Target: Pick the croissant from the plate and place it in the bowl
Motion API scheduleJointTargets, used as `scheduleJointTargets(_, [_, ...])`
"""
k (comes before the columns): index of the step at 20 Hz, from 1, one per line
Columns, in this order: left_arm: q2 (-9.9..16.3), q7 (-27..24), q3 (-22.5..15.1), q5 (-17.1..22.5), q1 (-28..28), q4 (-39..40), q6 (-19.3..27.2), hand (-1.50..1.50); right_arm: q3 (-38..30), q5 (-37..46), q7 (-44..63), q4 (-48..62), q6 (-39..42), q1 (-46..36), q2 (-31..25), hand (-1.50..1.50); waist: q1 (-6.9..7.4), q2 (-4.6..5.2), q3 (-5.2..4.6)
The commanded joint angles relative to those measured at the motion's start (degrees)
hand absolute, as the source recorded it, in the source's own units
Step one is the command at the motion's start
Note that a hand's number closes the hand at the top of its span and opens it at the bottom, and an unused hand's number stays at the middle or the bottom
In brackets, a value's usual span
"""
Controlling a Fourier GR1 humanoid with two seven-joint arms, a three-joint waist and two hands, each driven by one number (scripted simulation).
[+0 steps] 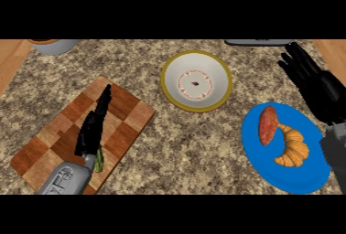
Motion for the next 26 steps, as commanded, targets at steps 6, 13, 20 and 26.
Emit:
scheduleJointTargets(6, [9.48,2.47,11.39,4.84,1.80,-5.92,-1.35,0.00,-13.37,8.01,-14.11,-10.05,-0.40,7.57,-14.25,1.50,-1.53,-0.89,1.40])
scheduleJointTargets(13, [11.38,3.96,14.46,9.18,5.41,-7.43,-4.36,0.00,-9.30,31.11,-1.68,-11.38,-22.98,30.21,-13.12,-1.50,-4.36,-1.22,1.17])
scheduleJointTargets(20, [10.88,6.42,14.15,9.65,7.65,-12.51,-5.78,0.00,-9.29,38.72,1.74,-33.12,-28.36,53.44,-7.39,-1.50,-1.56,-0.21,1.22])
scheduleJointTargets(26, [9.25,5.13,14.86,7.13,2.92,-8.29,-7.02,0.00,-14.49,38.78,19.25,-43.85,-19.09,47.50,-12.04,-1.50,-0.25,0.30,1.21])
